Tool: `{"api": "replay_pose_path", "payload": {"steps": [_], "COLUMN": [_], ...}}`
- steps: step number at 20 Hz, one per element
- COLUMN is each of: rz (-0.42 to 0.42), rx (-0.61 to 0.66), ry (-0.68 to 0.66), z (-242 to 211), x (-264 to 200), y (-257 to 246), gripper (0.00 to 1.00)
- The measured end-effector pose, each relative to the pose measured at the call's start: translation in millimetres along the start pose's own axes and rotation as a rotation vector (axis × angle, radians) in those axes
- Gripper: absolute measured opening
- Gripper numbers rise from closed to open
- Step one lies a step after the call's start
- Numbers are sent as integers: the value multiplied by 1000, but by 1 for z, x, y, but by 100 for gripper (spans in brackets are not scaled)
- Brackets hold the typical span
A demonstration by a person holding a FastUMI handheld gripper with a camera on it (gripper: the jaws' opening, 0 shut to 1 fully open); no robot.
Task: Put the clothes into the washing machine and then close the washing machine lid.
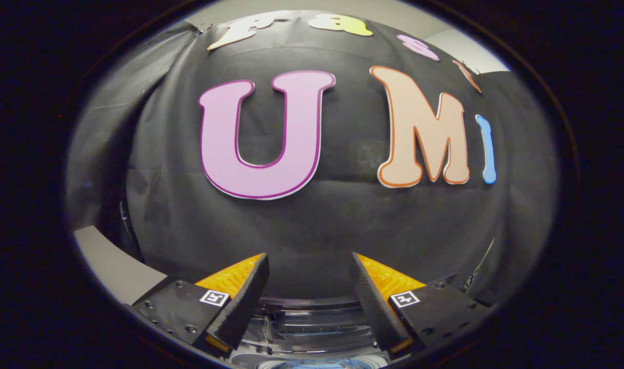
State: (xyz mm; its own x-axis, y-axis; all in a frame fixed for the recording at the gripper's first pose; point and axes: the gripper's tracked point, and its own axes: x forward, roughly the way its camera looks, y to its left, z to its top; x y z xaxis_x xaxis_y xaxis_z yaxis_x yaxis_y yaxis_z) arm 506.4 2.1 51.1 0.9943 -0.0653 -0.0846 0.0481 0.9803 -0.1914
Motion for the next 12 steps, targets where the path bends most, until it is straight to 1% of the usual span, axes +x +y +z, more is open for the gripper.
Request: {"api": "replay_pose_path", "payload": {"steps": [1,2,3,4,5,6,7,9,12], "rz": [-5,8,7,-2,-11,-12,-17,-23,-15], "rx": [-11,-25,43,90,92,46,27,56,55], "ry": [17,76,16,1,-17,-30,-43,-68,-100], "z": [-8,-29,-12,-19,-22,-23,-21,-18,-17], "x": [3,7,1,1,2,0,-2,-2,-6], "y": [-2,-3,-8,-11,-10,-7,-7,-9,-10], "gripper": [98,98,98,97,97,96,96,97,97]}}
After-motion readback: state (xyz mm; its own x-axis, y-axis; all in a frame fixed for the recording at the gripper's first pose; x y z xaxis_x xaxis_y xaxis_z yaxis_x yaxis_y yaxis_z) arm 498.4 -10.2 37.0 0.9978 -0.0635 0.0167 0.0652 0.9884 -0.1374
